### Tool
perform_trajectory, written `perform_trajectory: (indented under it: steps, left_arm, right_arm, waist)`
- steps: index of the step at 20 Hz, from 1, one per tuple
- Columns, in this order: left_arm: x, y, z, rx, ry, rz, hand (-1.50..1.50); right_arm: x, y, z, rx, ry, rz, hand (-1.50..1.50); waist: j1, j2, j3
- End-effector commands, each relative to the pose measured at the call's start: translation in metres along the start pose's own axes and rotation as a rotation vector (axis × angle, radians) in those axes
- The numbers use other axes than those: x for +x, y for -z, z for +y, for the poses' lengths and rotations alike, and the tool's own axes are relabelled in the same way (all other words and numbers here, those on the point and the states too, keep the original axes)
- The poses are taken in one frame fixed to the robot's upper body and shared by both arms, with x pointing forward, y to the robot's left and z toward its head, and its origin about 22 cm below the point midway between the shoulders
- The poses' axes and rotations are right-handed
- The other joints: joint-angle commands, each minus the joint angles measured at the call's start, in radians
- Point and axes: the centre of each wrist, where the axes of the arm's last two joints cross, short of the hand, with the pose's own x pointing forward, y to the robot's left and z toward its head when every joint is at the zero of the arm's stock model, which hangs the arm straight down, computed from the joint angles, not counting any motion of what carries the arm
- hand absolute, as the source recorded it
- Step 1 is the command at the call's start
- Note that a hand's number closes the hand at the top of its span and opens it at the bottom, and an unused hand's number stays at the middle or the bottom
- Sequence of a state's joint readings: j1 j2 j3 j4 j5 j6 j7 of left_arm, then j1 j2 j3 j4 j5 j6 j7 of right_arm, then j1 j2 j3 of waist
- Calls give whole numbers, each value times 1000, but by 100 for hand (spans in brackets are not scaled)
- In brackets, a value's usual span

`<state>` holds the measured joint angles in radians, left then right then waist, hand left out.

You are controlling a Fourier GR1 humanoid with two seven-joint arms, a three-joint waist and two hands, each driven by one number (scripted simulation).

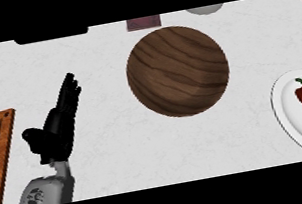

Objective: Pick the tomato from the plate and place it in the bowl

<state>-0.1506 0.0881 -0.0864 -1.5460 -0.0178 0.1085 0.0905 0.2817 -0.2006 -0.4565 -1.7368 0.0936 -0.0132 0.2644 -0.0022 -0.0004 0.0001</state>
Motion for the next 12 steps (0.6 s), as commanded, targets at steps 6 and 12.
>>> perform_trajectory:
  steps: [6,12]
  left_arm:
    - [4,0,8,12,16,6,0]
    - [2,5,5,3,1,-19,0]
  right_arm:
    - [-18,19,6,-67,-153,86,-150]
    - [-30,25,12,-10,-198,79,-150]
  waist:
    - [4,1,0]
    - [0,0,0]
